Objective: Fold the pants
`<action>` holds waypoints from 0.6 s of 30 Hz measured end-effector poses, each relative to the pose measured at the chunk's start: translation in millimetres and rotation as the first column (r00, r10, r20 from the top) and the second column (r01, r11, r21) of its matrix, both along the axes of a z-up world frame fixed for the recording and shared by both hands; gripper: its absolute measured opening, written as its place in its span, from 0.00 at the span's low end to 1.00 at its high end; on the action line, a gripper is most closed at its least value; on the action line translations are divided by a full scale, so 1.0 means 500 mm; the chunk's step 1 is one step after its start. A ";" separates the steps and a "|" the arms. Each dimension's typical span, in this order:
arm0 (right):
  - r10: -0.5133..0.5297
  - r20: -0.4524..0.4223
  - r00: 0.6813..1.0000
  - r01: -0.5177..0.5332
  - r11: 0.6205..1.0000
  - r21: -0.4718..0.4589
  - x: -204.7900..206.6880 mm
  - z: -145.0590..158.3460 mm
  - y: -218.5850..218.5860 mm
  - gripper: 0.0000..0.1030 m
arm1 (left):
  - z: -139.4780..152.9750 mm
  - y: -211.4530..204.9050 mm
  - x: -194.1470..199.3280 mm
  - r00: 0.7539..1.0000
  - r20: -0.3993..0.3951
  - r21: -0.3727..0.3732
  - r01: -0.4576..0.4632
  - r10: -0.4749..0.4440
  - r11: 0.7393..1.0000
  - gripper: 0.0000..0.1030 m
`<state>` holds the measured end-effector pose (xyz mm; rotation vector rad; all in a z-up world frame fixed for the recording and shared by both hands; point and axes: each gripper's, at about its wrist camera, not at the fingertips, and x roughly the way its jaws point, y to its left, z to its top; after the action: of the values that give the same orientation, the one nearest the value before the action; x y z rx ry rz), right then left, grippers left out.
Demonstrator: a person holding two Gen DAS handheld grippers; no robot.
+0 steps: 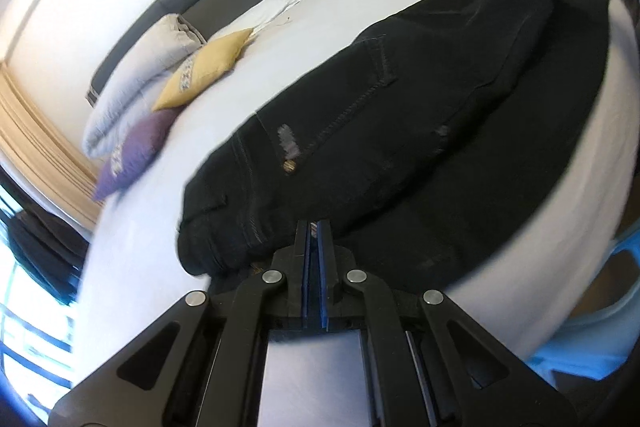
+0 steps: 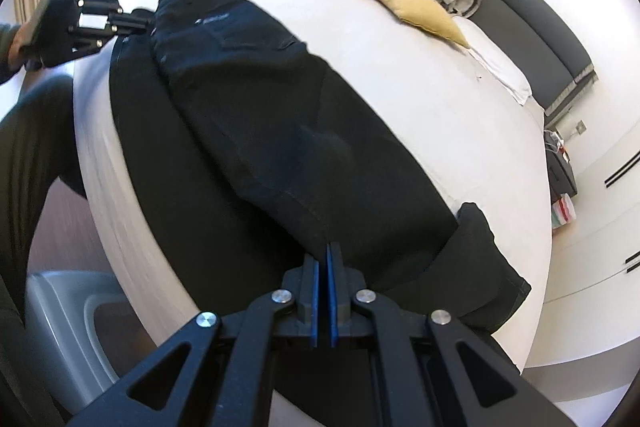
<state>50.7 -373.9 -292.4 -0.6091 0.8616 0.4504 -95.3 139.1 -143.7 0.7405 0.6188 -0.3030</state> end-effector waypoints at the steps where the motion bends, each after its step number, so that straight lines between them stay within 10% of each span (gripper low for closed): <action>1: -0.005 -0.001 1.000 0.005 1.000 0.008 0.002 0.002 -0.002 0.05 | 0.002 -0.001 0.007 1.000 0.012 0.019 0.005 -0.005 1.000 0.02; 10: -0.051 -0.015 0.999 0.052 0.992 0.115 0.004 0.020 -0.021 0.05 | -0.029 0.008 0.036 0.989 -0.008 0.233 0.146 -0.149 0.961 0.03; 18: -0.111 -0.003 0.994 0.108 0.959 0.263 0.018 0.075 -0.048 0.05 | -0.033 -0.010 0.046 0.975 -0.075 0.195 0.218 -0.207 0.956 0.04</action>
<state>59.9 -397.8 -254.8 -0.3172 0.8039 0.4510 -72.5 134.0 -160.3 1.0010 0.6278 -0.4647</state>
